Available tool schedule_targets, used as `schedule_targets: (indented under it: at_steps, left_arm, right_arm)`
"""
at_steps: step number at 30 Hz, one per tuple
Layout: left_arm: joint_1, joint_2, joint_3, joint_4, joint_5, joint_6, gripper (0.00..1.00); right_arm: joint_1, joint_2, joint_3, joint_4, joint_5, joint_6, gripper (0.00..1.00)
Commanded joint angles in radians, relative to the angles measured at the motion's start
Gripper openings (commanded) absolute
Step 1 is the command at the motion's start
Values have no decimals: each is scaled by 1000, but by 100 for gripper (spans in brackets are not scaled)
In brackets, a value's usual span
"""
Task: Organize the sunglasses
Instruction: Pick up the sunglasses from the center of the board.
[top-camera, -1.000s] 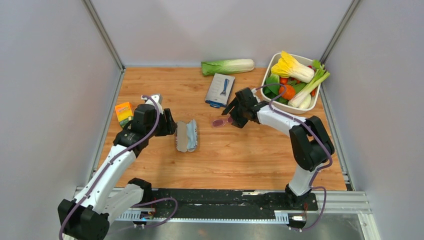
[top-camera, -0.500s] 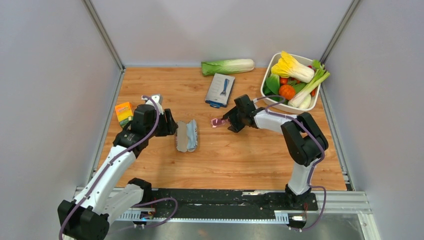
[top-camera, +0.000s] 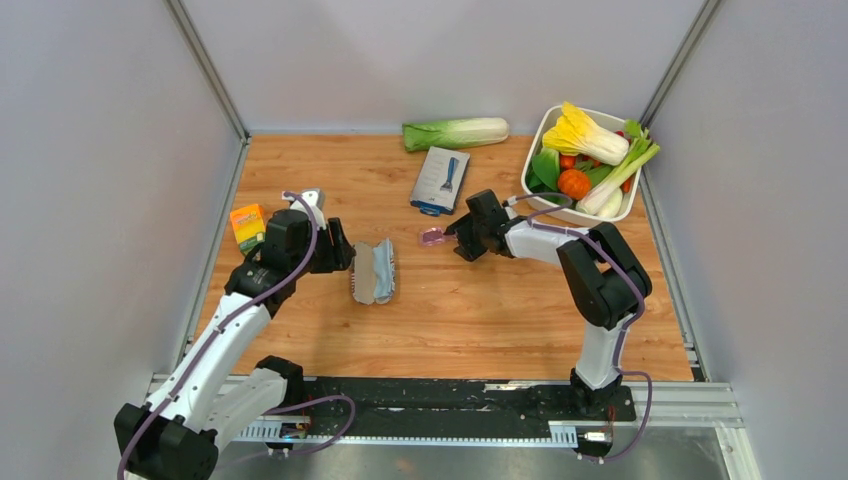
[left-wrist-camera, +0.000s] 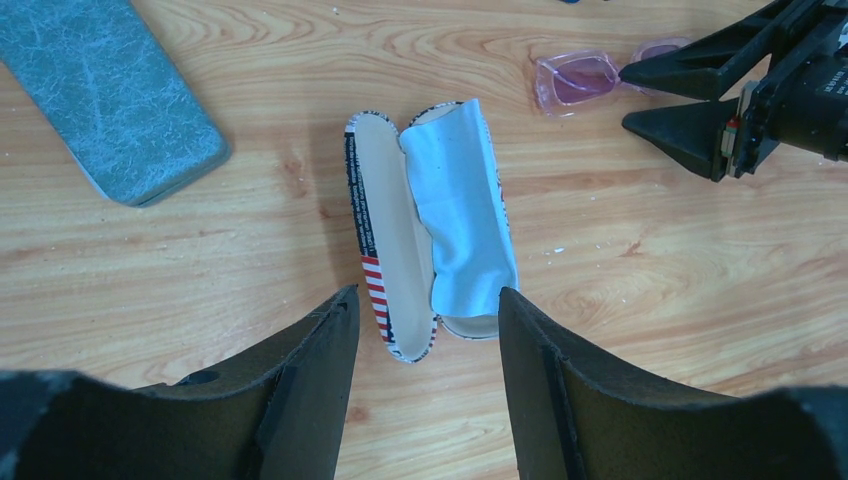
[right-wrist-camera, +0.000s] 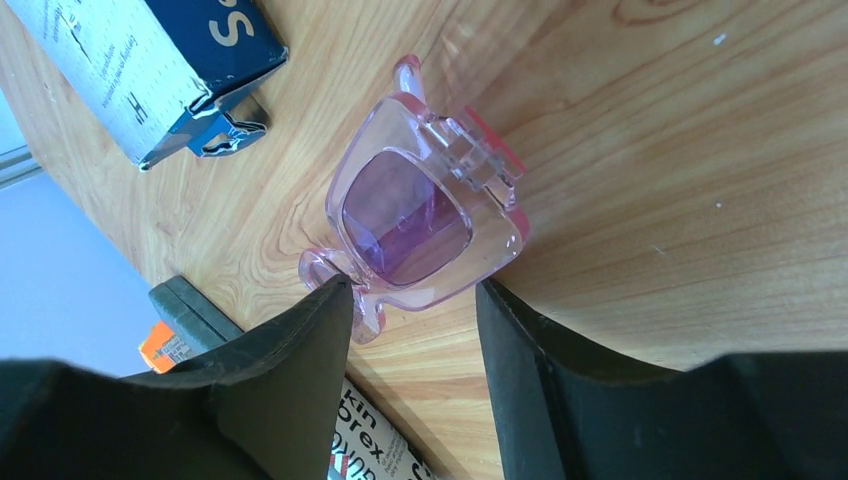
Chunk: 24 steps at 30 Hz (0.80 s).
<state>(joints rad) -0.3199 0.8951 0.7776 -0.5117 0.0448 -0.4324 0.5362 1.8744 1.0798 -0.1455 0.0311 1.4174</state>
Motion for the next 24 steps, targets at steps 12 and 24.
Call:
schedule_targets:
  at_steps: [12, 24]
  left_arm:
    - [7, -25, -5, 24, 15, 15, 61]
    - [5, -24, -4, 19, 6, 15, 61]
  right_arm:
    - [2, 71, 106, -6, 138, -17, 33]
    - [2, -61, 42, 30, 182, -207, 20]
